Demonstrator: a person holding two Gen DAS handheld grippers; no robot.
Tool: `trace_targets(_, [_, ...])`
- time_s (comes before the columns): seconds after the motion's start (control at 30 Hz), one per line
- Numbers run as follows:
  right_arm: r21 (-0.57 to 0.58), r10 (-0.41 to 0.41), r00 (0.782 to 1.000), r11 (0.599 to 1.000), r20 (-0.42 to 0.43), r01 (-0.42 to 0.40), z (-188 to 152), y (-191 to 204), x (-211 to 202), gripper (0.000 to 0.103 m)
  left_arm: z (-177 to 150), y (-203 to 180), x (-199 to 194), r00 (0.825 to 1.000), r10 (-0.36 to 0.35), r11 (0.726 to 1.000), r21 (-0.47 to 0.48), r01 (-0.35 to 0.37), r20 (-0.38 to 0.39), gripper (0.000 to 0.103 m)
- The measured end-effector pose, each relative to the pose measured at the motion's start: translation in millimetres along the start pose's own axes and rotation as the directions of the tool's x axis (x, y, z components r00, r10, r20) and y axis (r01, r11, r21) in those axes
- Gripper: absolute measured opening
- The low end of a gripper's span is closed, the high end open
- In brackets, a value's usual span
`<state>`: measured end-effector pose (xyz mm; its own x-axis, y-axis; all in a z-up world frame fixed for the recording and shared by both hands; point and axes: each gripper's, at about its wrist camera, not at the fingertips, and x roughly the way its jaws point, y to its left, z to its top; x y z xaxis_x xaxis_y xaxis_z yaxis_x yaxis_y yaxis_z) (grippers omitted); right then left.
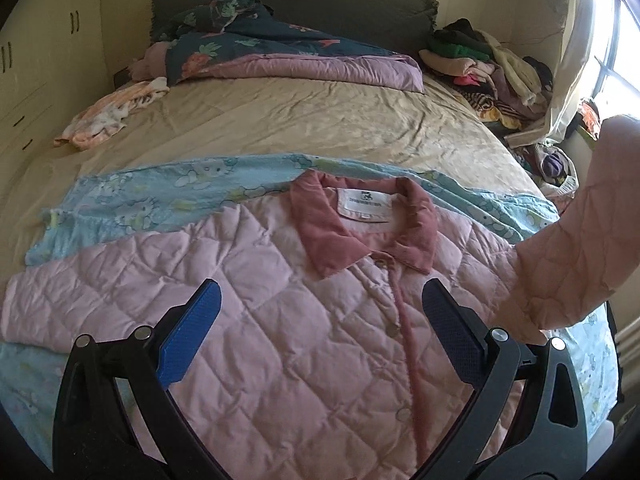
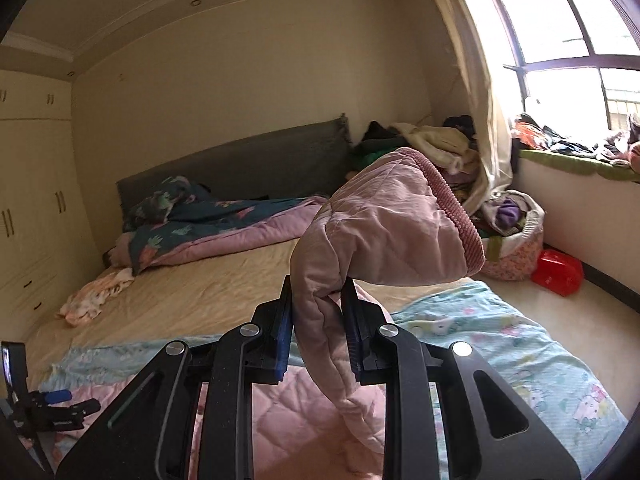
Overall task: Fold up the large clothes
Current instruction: 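Lift the sleeve with the right tool and lay it across the jacket front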
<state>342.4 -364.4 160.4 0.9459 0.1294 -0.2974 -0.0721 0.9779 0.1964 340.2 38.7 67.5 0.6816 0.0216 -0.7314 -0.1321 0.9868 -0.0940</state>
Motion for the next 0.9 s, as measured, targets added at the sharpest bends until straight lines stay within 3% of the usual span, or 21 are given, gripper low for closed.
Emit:
trace_targets(0.43, [-0.059,0.081,0.996,0.995,-0.035,-0.083,-27,87,28,0.022,1,65,-7,1.000,0.011,0.992,-0.123,-0.010,0.010,0.094])
trace_targets(0.9, [-0.132,0.187,0.961,0.967,-0.204,-0.216,-111,176,76,0.022,-11,106,2,0.988,-0.154,0.949,-0.282,0.141,-0.024,0.094])
